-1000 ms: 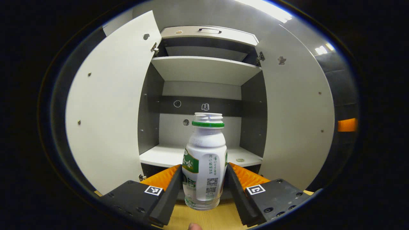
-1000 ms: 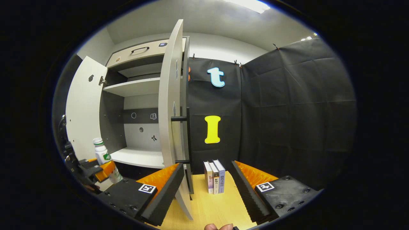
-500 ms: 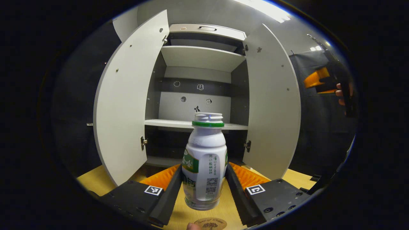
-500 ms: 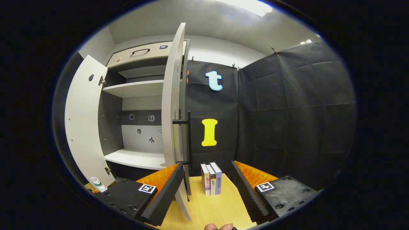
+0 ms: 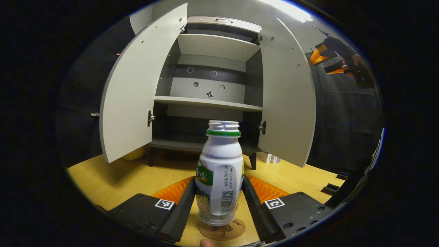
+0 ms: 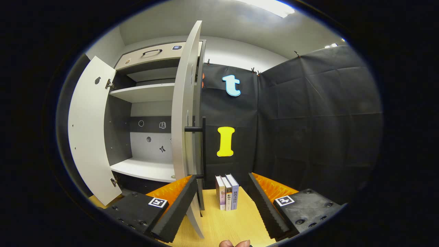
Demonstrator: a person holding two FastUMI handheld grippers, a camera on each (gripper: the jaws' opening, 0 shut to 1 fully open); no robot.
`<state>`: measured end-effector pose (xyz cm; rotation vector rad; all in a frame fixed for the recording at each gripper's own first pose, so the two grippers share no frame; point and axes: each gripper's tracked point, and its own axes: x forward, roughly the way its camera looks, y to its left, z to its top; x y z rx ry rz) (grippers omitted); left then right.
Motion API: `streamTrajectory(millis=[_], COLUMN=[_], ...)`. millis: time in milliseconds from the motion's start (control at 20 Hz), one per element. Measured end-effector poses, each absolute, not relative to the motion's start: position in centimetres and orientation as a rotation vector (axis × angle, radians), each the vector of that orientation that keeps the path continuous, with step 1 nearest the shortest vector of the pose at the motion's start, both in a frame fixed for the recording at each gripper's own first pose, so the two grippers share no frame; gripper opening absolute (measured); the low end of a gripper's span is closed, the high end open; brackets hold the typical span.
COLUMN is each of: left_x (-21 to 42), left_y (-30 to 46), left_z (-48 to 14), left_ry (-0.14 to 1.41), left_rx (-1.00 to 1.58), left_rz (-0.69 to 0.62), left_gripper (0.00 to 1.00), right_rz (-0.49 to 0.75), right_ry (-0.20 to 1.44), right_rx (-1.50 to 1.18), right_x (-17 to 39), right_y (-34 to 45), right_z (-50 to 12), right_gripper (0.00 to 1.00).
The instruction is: Grasp the bottle in the cabinet with the left hand and place it on the coaster, then close the right door with the right hand and the left door with the left hand.
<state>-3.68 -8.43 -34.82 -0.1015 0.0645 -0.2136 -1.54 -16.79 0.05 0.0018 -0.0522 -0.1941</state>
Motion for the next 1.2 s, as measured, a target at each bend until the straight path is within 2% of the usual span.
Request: streamTrajectory(millis=[450, 550, 600, 850, 1050, 1200], left_x=[-4.1, -4.5, -4.8, -7.4, -10.5, -10.5], left_y=[-9.9, -10.1, -10.0, -8.8, -5.5, -2.0], left_z=[-38.5, -38.7, -38.5, -38.3, -33.6, -27.9], left_ry=[0.127, 0.136, 0.134, 0.189, 0.221, 0.188], left_rx=[-0.131, -0.139, -0.136, -0.107, -0.09, -0.067], left_rz=[-0.247, -0.264, -0.264, -0.268, -0.214, -0.109], left_gripper=[0.82, 0.87, 0.94, 0.95, 0.95, 0.95], right_rz=[-0.243, -0.251, -0.25, -0.281, -0.283, -0.26], right_ry=[-0.042, -0.04, -0.04, -0.038, -0.028, -0.017], right_rx=[0.01, 0.001, 0.001, 0.008, 0.013, 0.013], right_x=[-1.1, -1.1, -1.1, -1.0, 0.2, 2.3], right_y=[-18.6, -18.9, -18.9, -20.3, -22.2, -23.8], right_z=[-0.1, -0.3, -0.2, -0.1, -0.1, -1.2], right_gripper=[0.98, 0.98, 0.98, 0.98, 0.98, 0.97])
